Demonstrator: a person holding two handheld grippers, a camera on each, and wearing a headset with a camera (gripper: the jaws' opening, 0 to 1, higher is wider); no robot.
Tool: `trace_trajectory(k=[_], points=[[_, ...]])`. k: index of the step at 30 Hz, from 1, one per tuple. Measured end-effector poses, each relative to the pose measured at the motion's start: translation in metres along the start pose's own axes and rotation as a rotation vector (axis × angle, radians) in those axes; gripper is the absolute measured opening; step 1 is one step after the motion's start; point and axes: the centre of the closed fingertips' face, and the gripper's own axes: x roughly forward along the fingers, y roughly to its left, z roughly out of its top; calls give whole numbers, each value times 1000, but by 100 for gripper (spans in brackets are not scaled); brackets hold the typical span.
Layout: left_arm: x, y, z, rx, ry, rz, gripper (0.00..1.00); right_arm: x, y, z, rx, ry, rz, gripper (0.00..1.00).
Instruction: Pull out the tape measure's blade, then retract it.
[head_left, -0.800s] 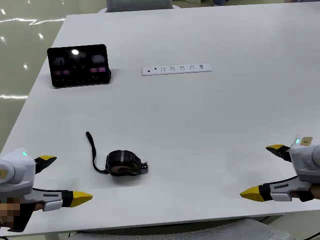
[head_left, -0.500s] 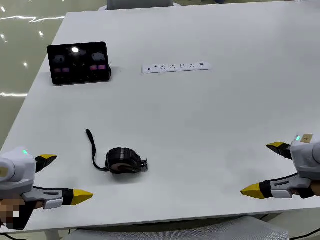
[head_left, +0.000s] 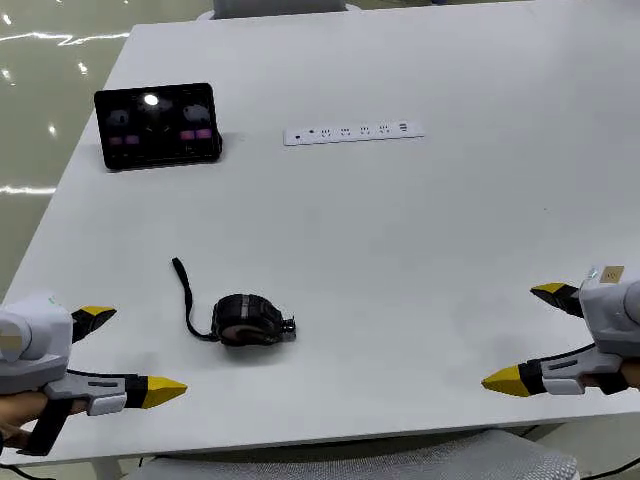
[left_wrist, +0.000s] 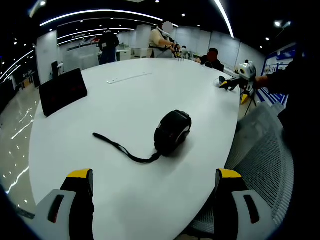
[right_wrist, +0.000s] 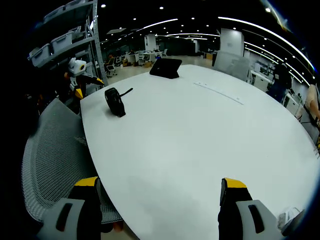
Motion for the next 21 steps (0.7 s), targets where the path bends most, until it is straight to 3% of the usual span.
trace_trajectory(k=[9,12,21], points=[[5,-9,10,78,-12,-59,99,4,7,7,-44,-43,57,99],[7,-12,12,110,1,-81,99,5,5,5,-24,-26,57,99],[11,-8,14,122,40,-77,99,8,4,7,-50,-21,52,99]])
